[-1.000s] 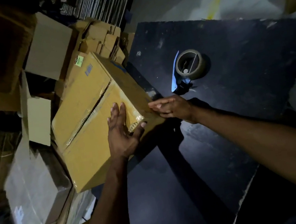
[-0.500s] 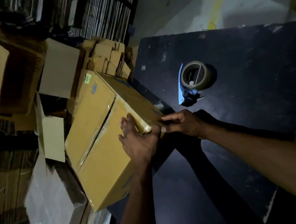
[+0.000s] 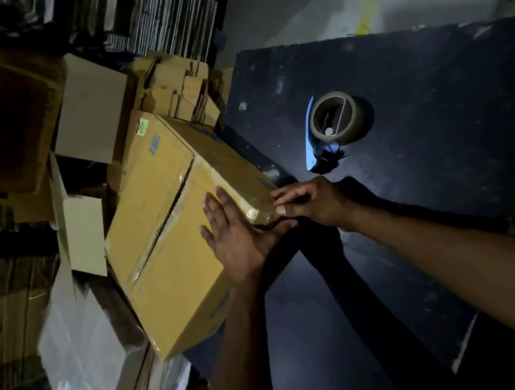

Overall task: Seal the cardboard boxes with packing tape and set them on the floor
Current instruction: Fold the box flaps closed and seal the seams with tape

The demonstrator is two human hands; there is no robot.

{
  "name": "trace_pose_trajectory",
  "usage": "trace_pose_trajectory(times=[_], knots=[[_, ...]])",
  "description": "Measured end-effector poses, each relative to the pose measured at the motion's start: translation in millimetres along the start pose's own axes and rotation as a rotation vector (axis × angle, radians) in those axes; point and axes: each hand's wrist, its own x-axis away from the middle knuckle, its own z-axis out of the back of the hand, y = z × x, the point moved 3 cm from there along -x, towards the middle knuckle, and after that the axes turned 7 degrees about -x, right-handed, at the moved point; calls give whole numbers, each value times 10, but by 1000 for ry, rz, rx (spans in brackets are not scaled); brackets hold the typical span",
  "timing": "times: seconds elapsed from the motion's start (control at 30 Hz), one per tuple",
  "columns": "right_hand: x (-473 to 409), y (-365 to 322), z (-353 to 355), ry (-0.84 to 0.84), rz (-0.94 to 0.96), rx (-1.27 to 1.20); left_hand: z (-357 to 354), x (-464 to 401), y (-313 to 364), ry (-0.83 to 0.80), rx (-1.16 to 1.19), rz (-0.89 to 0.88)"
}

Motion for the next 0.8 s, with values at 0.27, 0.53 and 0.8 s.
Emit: trace_pose_trajectory(times=[0.27, 0.53, 0.8], knots=[[65, -29, 79, -17, -87, -21, 119, -15, -202, -132, 118, -122], [62, -117, -118, 102, 106, 140, 142, 1, -179, -147, 173, -111], [83, -181, 7, -73, 72, 340, 120, 8, -197, -150, 178, -124]])
